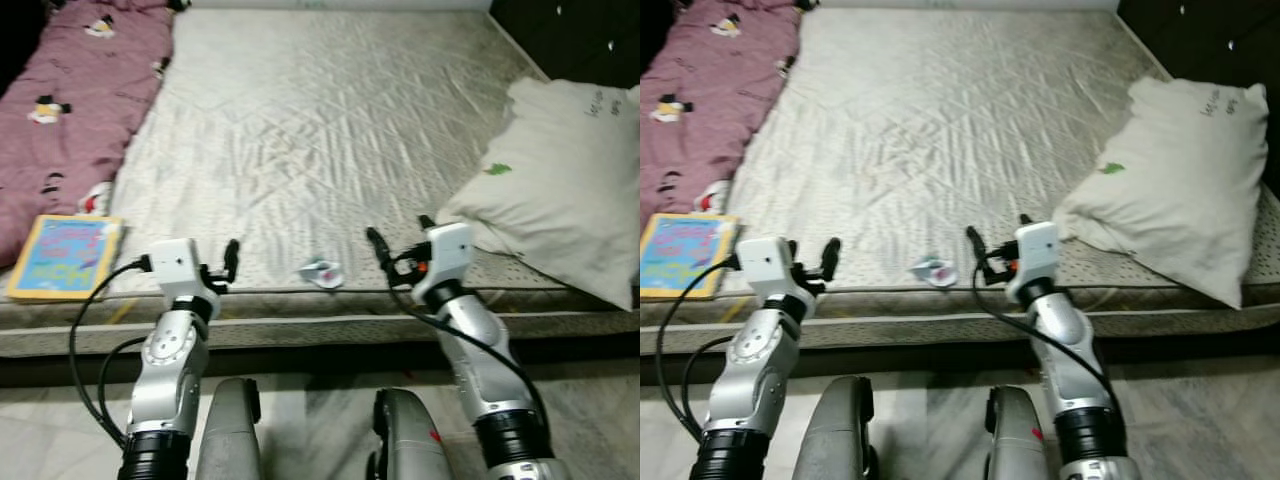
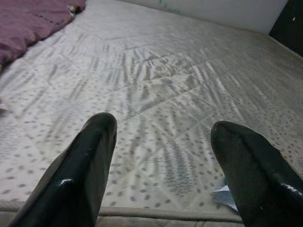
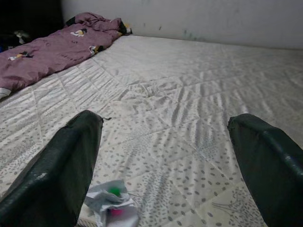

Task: Clean up the room

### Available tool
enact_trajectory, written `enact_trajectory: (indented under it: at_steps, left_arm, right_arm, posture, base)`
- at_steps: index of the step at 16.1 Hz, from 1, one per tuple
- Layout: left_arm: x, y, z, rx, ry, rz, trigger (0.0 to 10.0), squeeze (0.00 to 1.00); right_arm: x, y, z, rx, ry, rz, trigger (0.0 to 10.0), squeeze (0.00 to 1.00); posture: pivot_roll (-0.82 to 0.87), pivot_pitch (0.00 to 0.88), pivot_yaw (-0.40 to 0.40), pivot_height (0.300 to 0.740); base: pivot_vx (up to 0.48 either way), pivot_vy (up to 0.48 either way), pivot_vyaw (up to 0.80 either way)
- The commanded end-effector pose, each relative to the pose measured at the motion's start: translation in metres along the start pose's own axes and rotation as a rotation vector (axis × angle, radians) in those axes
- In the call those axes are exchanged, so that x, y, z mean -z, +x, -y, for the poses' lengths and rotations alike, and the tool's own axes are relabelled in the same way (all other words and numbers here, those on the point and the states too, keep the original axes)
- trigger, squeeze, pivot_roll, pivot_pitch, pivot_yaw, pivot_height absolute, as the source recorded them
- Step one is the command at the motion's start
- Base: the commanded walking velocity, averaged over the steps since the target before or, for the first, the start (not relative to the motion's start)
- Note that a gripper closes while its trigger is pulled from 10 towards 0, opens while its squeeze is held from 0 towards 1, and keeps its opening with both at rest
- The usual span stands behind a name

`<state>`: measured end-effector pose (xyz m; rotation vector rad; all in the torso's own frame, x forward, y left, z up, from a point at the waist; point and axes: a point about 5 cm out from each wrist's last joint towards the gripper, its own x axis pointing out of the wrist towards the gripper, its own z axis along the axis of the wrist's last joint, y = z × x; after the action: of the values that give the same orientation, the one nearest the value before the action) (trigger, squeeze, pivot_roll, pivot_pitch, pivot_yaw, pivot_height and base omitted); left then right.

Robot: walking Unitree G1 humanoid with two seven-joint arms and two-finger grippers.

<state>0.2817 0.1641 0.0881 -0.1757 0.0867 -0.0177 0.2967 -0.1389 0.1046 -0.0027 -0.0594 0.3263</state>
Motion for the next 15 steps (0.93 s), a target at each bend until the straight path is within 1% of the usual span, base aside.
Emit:
enact_trajectory:
  at_steps: [1, 4, 5, 13, 15]
  left_arm:
    - [0.0010, -0.0015, -0.0065, -0.021, 0.011, -0.010, 10.0, 0.00]
    - [0.0014, -0.0018, -0.0062, -0.020, 0.012, -0.012, 10.0, 0.00]
    - [0.0014, -0.0019, -0.0062, -0.020, 0.013, -0.012, 10.0, 0.00]
    - [-0.0003, 0.0000, -0.0064, -0.029, 0.013, -0.008, 10.0, 0.00]
    - [-0.0005, 0.0002, -0.0065, -0.031, 0.013, -0.008, 10.0, 0.00]
  right_arm:
    - [0.0008, 0.0006, -0.0045, -0.008, 0.017, -0.006, 10.0, 0.00]
    - [0.0012, 0.0002, -0.0043, -0.008, 0.018, -0.006, 10.0, 0.00]
    - [0.0012, 0.0001, -0.0043, -0.008, 0.019, -0.006, 10.0, 0.00]
    - [0.0000, 0.0023, -0.0038, -0.014, 0.023, -0.005, 10.0, 0.00]
    - [-0.0003, 0.0023, -0.0039, -0.015, 0.029, -0.002, 10.0, 0.00]
  posture:
    - [0.01, 0.069, -0.012, 0.605]
    - [0.01, 0.068, -0.011, 0.605]
    - [0.01, 0.068, -0.011, 0.605]
    - [0.01, 0.080, -0.015, 0.605]
    - [0.01, 0.083, -0.015, 0.585]
  base:
    - [0.000, 0.480, 0.00]
    - [0.000, 0.480, 0.00]
    - [0.000, 0.262, 0.00]
    - [0.000, 0.000, 0.00]
    - [0.000, 0.000, 0.00]
